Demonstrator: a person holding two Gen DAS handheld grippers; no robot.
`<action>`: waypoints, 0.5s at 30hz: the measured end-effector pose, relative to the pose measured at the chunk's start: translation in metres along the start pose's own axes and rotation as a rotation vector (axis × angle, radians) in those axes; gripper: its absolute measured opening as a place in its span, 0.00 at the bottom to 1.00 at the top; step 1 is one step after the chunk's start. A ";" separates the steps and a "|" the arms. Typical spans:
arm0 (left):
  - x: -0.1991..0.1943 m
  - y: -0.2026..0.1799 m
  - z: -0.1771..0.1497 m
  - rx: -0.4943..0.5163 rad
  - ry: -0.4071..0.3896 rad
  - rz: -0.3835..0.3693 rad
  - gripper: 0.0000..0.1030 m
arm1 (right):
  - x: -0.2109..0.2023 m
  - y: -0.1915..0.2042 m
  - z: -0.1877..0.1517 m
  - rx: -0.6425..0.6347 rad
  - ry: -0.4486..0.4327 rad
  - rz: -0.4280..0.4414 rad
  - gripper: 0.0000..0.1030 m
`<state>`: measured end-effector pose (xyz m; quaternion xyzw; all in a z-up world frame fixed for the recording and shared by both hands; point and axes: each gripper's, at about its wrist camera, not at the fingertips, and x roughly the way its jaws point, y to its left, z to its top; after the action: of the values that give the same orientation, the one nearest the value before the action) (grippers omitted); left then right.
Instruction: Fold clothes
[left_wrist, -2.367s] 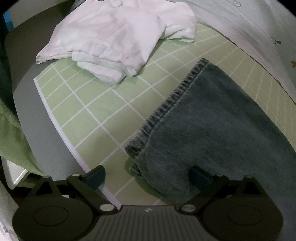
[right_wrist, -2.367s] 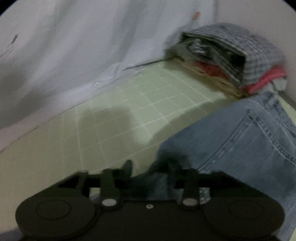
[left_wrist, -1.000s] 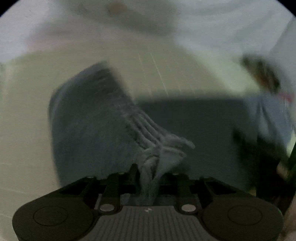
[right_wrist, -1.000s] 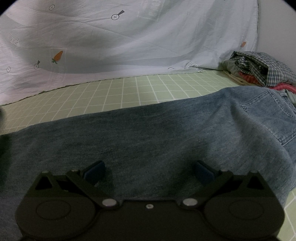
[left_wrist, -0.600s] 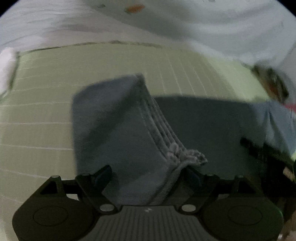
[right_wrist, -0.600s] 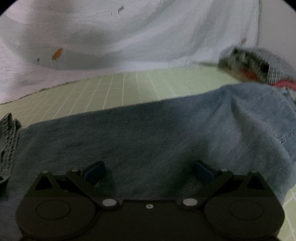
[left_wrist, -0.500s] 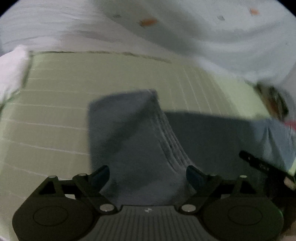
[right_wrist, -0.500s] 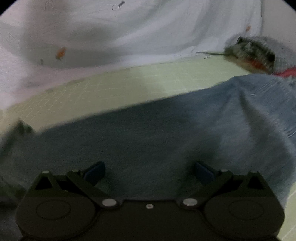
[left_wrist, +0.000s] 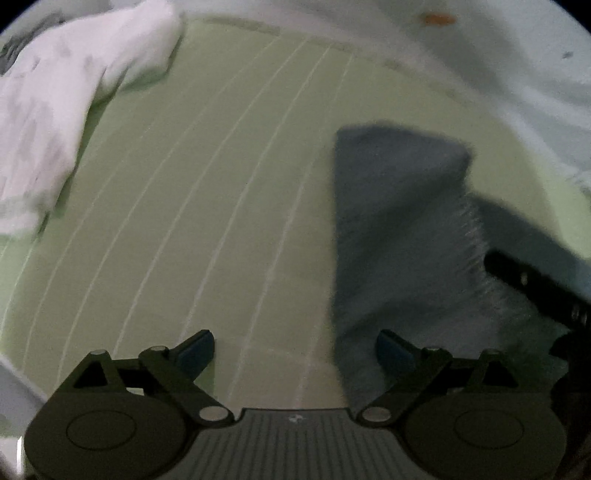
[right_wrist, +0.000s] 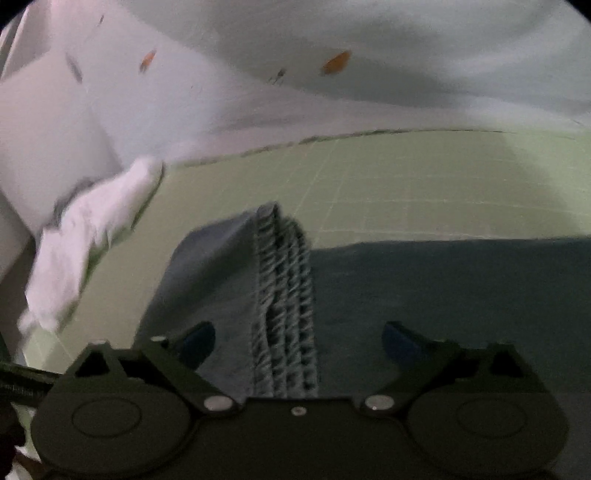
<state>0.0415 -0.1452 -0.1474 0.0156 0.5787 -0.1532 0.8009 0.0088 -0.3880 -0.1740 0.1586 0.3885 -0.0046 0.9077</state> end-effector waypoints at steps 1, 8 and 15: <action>0.000 0.000 0.000 0.005 -0.004 -0.004 0.94 | 0.004 0.002 -0.001 -0.022 -0.004 -0.013 0.85; 0.006 -0.003 0.000 0.030 -0.011 -0.018 1.00 | 0.008 0.026 -0.007 -0.186 -0.012 -0.063 0.56; 0.001 -0.002 -0.004 0.052 -0.005 0.014 1.00 | 0.006 0.029 -0.014 -0.212 -0.020 -0.056 0.62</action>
<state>0.0378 -0.1463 -0.1494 0.0402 0.5724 -0.1628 0.8026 0.0067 -0.3556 -0.1790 0.0509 0.3820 0.0096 0.9227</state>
